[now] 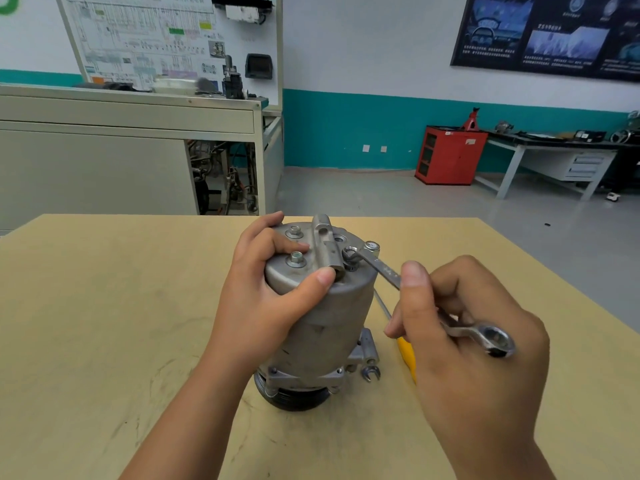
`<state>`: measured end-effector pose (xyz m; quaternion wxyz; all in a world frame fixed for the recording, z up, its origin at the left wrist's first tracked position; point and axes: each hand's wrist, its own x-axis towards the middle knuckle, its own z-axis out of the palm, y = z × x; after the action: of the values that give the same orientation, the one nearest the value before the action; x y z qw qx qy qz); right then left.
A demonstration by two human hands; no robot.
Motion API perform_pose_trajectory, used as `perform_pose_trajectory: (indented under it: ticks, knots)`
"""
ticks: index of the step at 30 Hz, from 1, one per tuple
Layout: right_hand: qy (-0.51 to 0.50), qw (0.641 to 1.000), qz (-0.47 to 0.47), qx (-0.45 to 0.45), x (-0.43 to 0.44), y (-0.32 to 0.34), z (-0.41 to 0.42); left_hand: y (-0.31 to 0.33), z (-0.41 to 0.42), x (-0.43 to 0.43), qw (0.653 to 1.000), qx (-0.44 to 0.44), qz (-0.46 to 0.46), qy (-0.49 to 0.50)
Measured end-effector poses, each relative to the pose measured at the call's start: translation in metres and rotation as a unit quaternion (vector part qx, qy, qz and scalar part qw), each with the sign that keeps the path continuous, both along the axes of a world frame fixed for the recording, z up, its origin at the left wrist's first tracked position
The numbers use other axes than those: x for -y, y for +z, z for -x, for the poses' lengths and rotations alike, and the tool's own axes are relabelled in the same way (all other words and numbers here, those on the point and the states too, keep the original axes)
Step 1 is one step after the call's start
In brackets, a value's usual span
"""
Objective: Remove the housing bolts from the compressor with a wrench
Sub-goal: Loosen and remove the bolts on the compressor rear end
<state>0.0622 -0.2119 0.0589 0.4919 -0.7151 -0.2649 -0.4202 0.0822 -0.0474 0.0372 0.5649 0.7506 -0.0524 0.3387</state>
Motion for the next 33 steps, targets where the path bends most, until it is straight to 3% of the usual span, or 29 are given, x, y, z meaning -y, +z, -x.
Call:
perform_pose_trajectory:
  ticks: [5,10,14,18,20,25,29,33]
  knots:
    - [-0.024,0.998,0.058,0.006,-0.008,0.003,0.010,0.000,0.000,0.000,1.000,0.001,-0.005,0.005]
    - [0.074,0.987,-0.068,-0.128,0.009,0.007,0.000,0.000,0.001,0.001,1.000,-0.004,-0.002,0.002]
    - [0.170,0.936,-0.172,-0.256,0.023,0.006,-0.024,0.000,0.001,0.001,1.000,-0.004,0.004,0.001]
    - [0.258,0.845,-0.305,-0.356,0.022,0.002,-0.056,0.000,0.002,0.001,1.000,-0.001,0.006,-0.001]
    - [0.255,0.833,-0.321,-0.372,0.016,0.004,-0.070,-0.001,0.004,0.000,1.000,-0.001,0.008,-0.002]
    - [0.194,0.871,-0.246,-0.378,-0.014,0.015,-0.104,-0.002,0.006,-0.003,1.000,0.005,0.012,-0.002]
    - [0.188,0.897,-0.097,-0.388,-0.038,0.028,-0.123,-0.002,0.007,-0.005,1.000,0.011,0.014,-0.006]
    - [0.249,0.883,0.015,-0.397,-0.052,0.038,-0.131,-0.001,0.008,-0.007,1.000,0.007,0.017,-0.015]
